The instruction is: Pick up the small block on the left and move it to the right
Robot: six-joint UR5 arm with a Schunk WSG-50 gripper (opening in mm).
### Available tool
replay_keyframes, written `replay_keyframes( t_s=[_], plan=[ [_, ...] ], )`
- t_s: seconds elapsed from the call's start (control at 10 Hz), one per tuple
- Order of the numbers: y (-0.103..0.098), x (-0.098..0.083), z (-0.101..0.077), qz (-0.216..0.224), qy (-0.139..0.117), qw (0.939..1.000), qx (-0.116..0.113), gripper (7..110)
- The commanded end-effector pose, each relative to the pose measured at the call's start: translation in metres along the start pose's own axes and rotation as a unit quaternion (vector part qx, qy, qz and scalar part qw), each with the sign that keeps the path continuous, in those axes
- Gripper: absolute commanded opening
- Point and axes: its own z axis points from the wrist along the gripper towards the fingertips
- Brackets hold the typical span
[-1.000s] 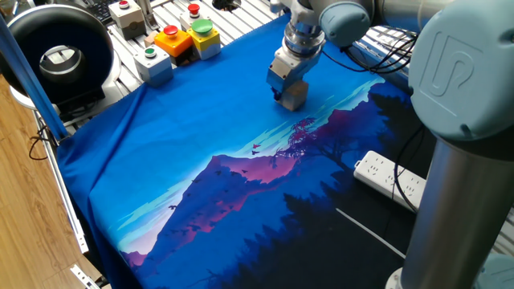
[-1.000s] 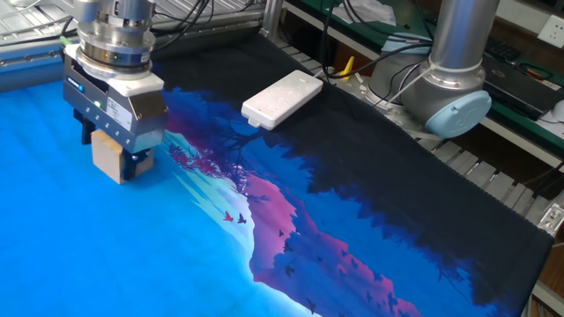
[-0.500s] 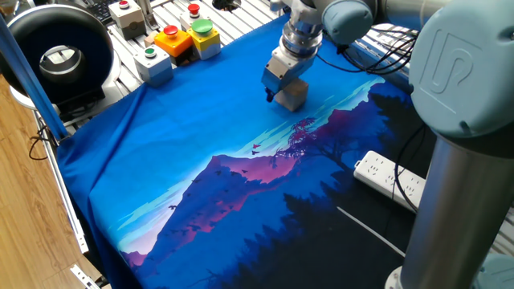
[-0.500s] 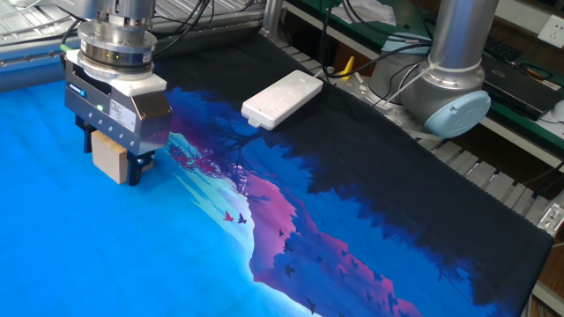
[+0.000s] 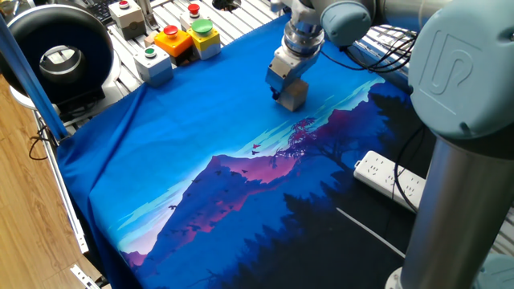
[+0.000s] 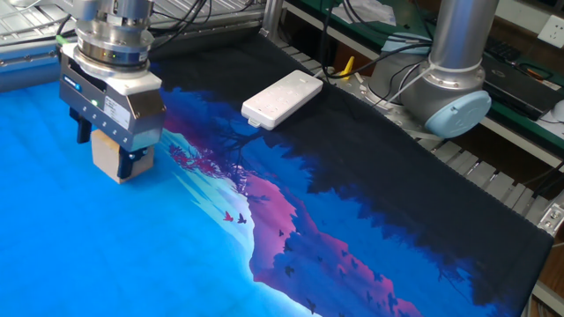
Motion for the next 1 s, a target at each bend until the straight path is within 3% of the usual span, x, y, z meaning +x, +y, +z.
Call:
replay_keyframes(
  t_s=[0.0,0.6,0.7,0.9],
  plan=[
    [-0.002,0.001,-0.003,0.016,0.002,0.9999,0.001,7],
    [0.005,0.007,-0.023,0.025,0.012,0.9996,-0.008,7],
    [0.005,0.006,-0.032,0.021,0.012,0.9997,-0.008,7],
    [0.0,0.002,-0.055,0.001,0.021,0.9997,0.013,7]
  ],
)
